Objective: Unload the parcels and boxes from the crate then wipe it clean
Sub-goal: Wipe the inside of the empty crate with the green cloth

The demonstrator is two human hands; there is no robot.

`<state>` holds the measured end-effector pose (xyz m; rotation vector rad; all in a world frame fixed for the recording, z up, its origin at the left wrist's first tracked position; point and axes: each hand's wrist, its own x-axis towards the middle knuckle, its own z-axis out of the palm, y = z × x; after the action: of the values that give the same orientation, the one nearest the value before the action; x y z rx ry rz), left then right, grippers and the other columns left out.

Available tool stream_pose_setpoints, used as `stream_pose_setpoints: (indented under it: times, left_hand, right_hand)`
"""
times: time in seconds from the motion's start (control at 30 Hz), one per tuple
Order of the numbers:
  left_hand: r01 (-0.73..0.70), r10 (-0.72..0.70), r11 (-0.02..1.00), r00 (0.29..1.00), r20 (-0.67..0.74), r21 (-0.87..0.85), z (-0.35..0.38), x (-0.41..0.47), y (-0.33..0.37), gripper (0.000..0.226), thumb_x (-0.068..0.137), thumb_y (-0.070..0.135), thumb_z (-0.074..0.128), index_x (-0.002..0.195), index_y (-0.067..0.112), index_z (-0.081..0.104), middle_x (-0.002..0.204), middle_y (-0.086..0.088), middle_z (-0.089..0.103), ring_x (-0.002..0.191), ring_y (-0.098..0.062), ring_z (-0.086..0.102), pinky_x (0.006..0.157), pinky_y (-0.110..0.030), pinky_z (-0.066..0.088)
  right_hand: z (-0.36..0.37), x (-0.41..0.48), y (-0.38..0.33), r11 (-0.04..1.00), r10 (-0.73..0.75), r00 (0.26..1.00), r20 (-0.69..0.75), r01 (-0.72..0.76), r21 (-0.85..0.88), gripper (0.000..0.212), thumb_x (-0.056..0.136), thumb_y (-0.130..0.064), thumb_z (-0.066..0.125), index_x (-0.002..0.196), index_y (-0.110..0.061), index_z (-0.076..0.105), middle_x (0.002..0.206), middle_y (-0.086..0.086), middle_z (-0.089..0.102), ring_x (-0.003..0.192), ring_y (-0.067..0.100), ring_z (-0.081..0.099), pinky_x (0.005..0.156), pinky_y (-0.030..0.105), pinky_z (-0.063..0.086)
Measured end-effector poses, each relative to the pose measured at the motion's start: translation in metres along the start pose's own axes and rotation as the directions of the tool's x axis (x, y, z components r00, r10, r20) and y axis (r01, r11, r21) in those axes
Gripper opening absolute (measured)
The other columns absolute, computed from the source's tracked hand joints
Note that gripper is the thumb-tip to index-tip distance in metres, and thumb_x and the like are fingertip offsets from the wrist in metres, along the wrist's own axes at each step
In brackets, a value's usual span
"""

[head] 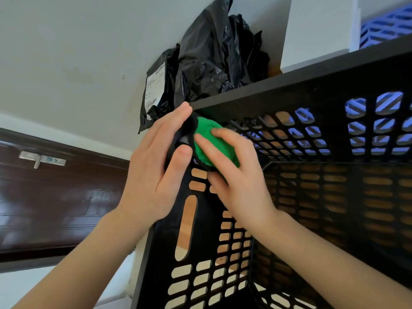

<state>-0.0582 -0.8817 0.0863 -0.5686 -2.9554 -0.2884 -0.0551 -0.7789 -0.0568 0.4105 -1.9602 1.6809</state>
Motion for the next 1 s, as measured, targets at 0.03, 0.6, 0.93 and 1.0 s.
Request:
stream_pose_setpoints:
  times: [0.03,0.6,0.93,1.0]
  left_hand:
    - [0.006,-0.006,1.000,1.000,0.001,0.007,0.000,0.000,0.000,0.052,0.101,0.037,0.030,0.147,0.014,0.041,0.145,0.005,0.048,0.120,-0.011,0.051,0.102,-0.019,0.036]
    - [0.005,-0.005,1.000,1.000,0.012,-0.009,0.000,0.001,0.001,0.054,0.101,0.039,0.031,0.147,0.013,0.040,0.148,0.006,0.045,0.133,-0.007,0.043,0.108,-0.021,0.035]
    - [0.025,-0.024,1.000,1.000,0.014,-0.008,0.001,0.001,0.001,0.053,0.099,0.039,0.033,0.147,0.018,0.040,0.149,0.008,0.043,0.139,-0.009,0.037,0.110,-0.026,0.035]
    - [0.025,-0.025,1.000,1.000,0.014,-0.004,0.000,0.002,0.001,0.053,0.099,0.039,0.033,0.147,0.019,0.041,0.149,0.008,0.043,0.139,-0.007,0.038,0.110,-0.024,0.035]
  right_hand:
    - [-0.002,-0.010,0.010,0.999,0.025,0.999,0.042,-0.024,-0.042,0.061,0.083,-0.001,0.060,0.141,-0.014,0.047,0.139,0.011,0.038,0.131,0.026,0.038,0.112,0.031,0.031]
    - [0.002,-0.005,-0.016,0.968,0.174,0.984,-0.025,-0.166,0.187,0.058,0.084,-0.004,0.063,0.139,-0.017,0.048,0.136,0.005,0.041,0.130,0.018,0.040,0.109,0.030,0.036]
    - [-0.010,-0.071,0.054,0.863,0.505,0.845,0.178,-0.496,-0.096,0.061,0.085,-0.001,0.065,0.139,-0.019,0.046,0.137,0.002,0.041,0.127,0.017,0.042,0.105,0.042,0.044]
    - [-0.012,-0.076,0.058,0.801,0.598,0.779,0.187,-0.590,-0.102,0.058,0.087,-0.003,0.064,0.140,-0.019,0.046,0.135,0.001,0.041,0.125,0.015,0.043,0.104,0.043,0.045]
